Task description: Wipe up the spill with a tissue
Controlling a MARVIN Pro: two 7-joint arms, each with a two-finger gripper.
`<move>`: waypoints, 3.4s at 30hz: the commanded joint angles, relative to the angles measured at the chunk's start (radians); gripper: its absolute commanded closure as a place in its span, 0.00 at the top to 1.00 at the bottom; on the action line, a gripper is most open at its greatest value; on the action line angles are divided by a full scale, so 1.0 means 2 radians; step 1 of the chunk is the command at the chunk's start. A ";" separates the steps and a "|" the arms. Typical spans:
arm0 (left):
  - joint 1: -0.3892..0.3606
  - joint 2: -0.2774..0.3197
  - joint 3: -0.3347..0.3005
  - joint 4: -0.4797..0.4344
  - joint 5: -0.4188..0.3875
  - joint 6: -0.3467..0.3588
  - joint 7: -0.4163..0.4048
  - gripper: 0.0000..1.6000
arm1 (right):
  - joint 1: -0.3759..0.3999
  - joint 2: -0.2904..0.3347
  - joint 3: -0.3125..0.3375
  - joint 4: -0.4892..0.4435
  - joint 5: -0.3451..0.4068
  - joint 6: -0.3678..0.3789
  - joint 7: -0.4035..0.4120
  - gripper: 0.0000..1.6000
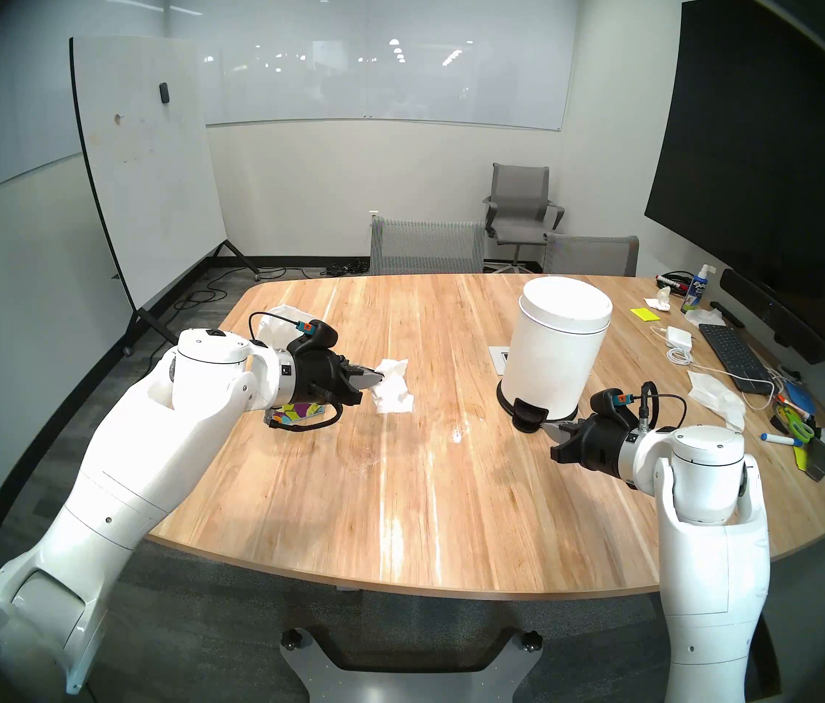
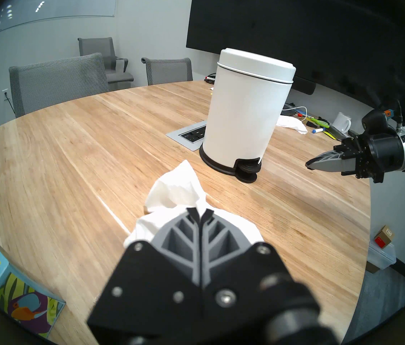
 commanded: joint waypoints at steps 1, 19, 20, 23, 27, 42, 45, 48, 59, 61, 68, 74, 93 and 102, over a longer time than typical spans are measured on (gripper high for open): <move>-0.006 0.000 -0.005 -0.010 -0.001 -0.002 0.001 0.00 | 0.047 -0.007 -0.008 0.021 0.000 -0.010 -0.012 0.00; -0.005 0.000 -0.005 -0.010 -0.001 -0.002 0.001 0.00 | 0.083 -0.013 -0.006 0.087 0.000 -0.030 -0.037 0.00; -0.005 0.000 -0.005 -0.011 -0.001 -0.002 0.001 0.00 | 0.084 -0.014 -0.006 0.090 0.000 -0.032 -0.038 0.00; -0.005 0.000 -0.005 -0.011 -0.001 -0.002 0.001 0.00 | 0.084 -0.016 -0.004 0.097 0.002 -0.040 -0.041 0.00; -0.005 0.000 -0.005 -0.011 -0.001 -0.002 0.001 0.00 | 0.085 -0.017 -0.002 0.102 0.004 -0.046 -0.042 0.00; -0.005 0.000 -0.006 -0.011 -0.001 -0.002 0.001 0.00 | 0.083 -0.015 0.001 0.119 0.005 -0.058 -0.040 0.00; -0.005 0.000 -0.006 -0.011 -0.001 -0.002 0.001 0.00 | 0.084 -0.016 0.000 0.122 0.004 -0.059 -0.040 0.00; -0.005 0.000 -0.006 -0.011 -0.001 -0.002 0.001 0.00 | 0.086 -0.016 -0.001 0.125 0.002 -0.060 -0.040 0.00; -0.005 0.000 -0.006 -0.011 -0.001 -0.002 0.001 0.00 | 0.096 -0.018 -0.004 0.144 0.000 -0.064 -0.047 0.00; -0.005 0.000 -0.006 -0.011 -0.001 -0.002 0.001 0.00 | 0.098 -0.018 -0.004 0.147 0.001 -0.065 -0.049 0.00; -0.005 0.000 -0.006 -0.011 -0.001 -0.002 0.001 0.00 | 0.102 -0.018 -0.005 0.154 0.003 -0.069 -0.052 0.00; -0.005 0.000 -0.006 -0.011 -0.001 -0.002 0.001 0.00 | 0.110 -0.019 -0.008 0.162 0.003 -0.069 -0.058 0.00; -0.005 0.000 -0.005 -0.011 -0.001 -0.002 0.001 0.00 | 0.130 -0.014 -0.008 0.204 0.005 -0.083 -0.068 0.00; -0.005 0.000 -0.006 -0.011 -0.001 -0.002 0.001 0.00 | 0.137 -0.010 -0.007 0.220 0.008 -0.091 -0.069 0.00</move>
